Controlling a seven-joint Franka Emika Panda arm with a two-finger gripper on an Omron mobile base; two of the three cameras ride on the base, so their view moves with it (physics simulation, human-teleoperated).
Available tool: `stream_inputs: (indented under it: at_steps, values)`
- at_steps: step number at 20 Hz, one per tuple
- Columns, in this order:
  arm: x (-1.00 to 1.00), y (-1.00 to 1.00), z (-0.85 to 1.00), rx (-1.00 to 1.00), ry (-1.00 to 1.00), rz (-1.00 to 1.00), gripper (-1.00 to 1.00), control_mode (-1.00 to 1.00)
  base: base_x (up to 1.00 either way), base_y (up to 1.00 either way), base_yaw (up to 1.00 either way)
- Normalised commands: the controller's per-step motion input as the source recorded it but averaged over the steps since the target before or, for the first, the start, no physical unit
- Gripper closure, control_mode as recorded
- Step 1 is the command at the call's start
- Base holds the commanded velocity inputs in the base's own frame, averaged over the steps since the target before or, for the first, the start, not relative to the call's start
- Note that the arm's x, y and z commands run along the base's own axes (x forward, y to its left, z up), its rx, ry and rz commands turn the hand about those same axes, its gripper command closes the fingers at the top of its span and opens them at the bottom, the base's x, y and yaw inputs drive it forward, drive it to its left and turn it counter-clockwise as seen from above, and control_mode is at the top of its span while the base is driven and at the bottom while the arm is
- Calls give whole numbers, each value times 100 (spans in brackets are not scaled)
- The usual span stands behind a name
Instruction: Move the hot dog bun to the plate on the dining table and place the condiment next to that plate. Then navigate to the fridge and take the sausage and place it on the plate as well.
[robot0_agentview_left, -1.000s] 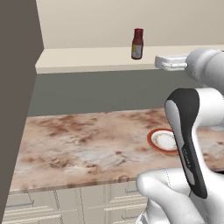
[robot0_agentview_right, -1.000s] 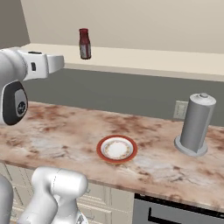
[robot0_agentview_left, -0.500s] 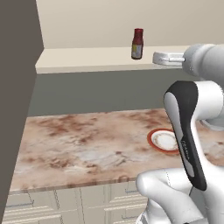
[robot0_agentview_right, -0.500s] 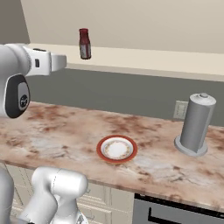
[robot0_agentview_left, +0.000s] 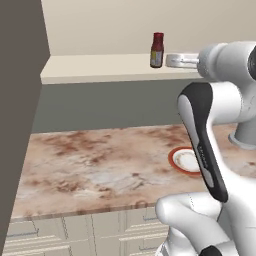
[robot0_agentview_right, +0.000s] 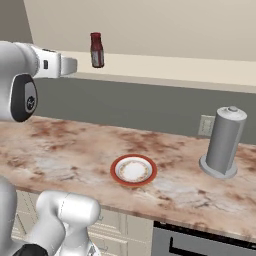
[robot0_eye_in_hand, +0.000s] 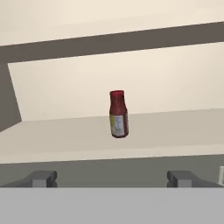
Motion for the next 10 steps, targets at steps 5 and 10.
stream_inputs:
  at_steps: [5, 10]
  values:
    - [53, 4, 0, 0, 0, -4, -100, -100, 0, 0, 0]
    - [53, 7, 2, -4, -1, -11, -100, -100, 0, 0, 0]
